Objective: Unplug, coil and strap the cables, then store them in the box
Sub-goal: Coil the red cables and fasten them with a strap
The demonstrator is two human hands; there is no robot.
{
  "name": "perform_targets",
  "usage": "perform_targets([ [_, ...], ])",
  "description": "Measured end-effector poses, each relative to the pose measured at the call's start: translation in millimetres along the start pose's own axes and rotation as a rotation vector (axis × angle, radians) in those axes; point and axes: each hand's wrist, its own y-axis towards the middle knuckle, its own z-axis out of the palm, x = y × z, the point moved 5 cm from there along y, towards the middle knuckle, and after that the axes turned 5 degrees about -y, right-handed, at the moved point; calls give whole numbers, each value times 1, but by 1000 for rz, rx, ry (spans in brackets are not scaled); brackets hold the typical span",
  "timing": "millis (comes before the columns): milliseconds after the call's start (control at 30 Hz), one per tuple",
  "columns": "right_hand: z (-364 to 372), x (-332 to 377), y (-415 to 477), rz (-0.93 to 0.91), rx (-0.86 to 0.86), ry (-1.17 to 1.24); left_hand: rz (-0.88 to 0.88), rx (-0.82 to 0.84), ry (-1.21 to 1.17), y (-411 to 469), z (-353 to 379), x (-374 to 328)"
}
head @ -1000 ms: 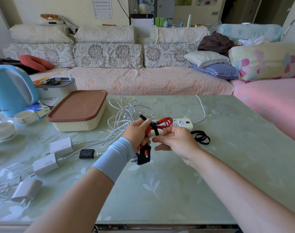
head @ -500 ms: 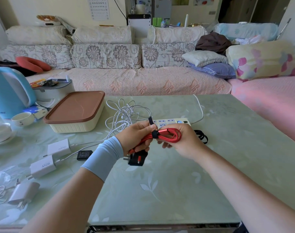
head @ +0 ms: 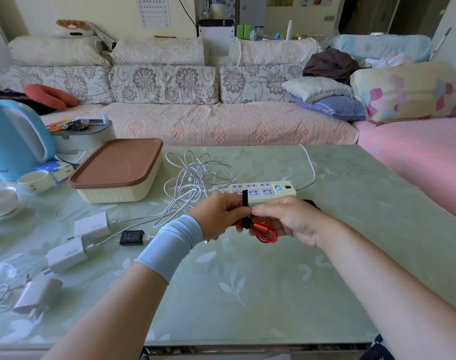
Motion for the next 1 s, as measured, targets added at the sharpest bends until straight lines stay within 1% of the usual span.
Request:
perform_targets([
  [100, 1, -3, 2, -16, -57, -125, -30, 6, 78, 0, 2, 1],
  [200, 5, -3, 0, -16, -116, -100, -51, 16, 111, 1, 4, 0],
  [367, 8, -7, 1, 14, -236, -92, -79, -41, 83, 3, 5, 2],
  [500, 7, -1, 0, -51, -355, -48, -110, -115, 29, 5, 6, 2],
  [633, 3, 6, -3, -119, -455, -209, -150, -143, 35, 8, 10, -1],
  [733, 2, 6, -1, -130, -457, -198, -159, -175, 58, 10, 13, -2],
  [833, 3, 10, -2, -153, -420, -212, -187, -229, 69, 12, 13, 0],
  [933, 6, 14, -5, -216, -338, -271, -245, -268, -59, 12, 9, 6],
  [1000, 8, 17, -7, -287, -288, -353, -278, -252, -179, 10, 8, 9],
])
